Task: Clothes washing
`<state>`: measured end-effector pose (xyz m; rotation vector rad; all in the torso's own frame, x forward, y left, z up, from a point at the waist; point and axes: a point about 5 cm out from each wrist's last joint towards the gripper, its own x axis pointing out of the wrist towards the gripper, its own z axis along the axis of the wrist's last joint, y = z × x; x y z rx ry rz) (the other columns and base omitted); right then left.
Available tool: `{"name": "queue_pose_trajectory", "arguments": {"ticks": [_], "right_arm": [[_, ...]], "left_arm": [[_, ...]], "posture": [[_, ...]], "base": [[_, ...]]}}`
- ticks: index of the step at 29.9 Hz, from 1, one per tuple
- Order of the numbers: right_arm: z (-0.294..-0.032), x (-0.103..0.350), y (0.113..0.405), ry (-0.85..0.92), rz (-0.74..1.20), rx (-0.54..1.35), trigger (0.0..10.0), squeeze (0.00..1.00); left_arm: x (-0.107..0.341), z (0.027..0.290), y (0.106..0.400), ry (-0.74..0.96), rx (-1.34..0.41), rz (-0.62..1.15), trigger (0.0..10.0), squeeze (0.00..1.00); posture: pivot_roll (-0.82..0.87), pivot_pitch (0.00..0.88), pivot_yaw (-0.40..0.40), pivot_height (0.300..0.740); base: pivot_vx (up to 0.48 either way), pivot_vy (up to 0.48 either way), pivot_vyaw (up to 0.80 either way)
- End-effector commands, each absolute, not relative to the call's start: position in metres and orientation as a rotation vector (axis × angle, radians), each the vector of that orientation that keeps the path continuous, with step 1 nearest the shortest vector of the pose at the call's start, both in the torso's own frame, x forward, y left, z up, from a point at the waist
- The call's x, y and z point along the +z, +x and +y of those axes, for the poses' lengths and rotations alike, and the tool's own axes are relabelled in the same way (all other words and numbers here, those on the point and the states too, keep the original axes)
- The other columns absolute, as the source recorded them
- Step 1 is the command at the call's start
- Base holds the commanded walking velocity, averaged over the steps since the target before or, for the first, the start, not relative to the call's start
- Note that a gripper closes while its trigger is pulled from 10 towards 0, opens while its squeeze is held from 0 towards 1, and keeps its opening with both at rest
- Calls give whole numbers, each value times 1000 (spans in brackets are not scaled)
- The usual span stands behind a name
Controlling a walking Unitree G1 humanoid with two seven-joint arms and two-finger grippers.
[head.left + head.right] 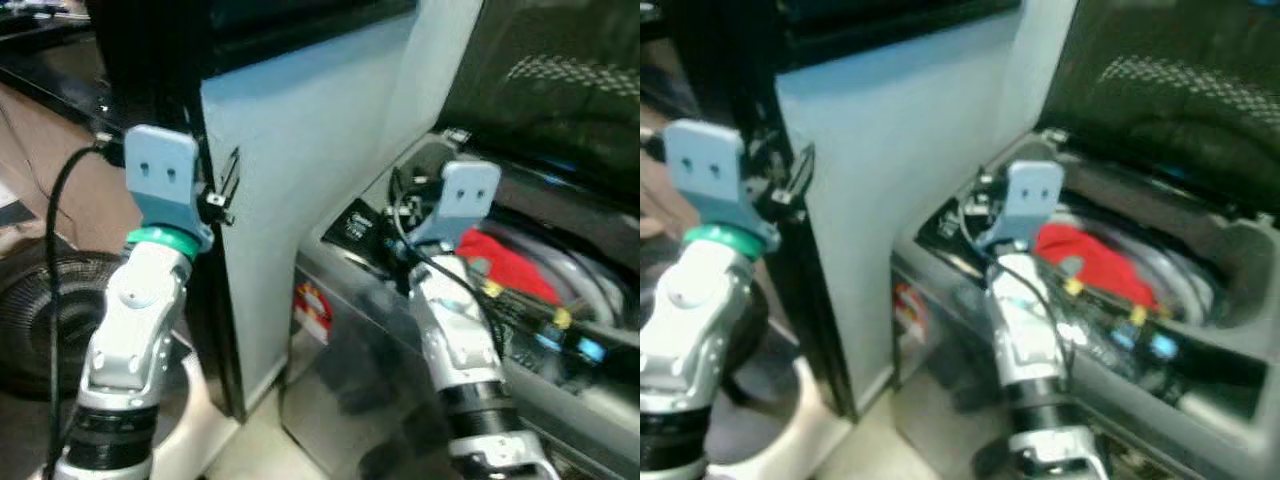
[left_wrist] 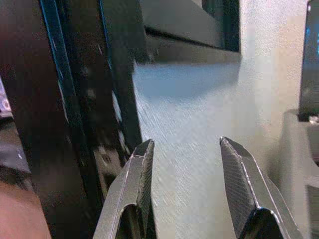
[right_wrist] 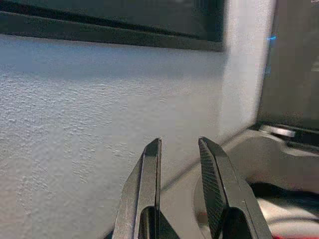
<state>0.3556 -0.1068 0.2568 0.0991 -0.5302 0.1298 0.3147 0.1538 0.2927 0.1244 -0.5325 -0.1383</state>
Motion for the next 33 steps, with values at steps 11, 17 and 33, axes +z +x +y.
{"name": "queue_pose_trajectory", "arguments": {"ticks": [11,17,33], "right_arm": [[-102,251,352,63,-526,175,10000,0],[-100,250,352,44,-526,190,10000,0],[-99,250,352,50,-527,198,10000,0]], "left_arm": [[290,152,315,126,-140,-521,10000,0],[290,152,316,127,-137,-519,10000,0],[289,153,316,135,-133,-516,10000,0]], "posture": [[135,64,0,740],[134,64,-1,740],[136,66,0,740]], "base": [[0,0,67],[0,0,758],[0,0,767]]}}
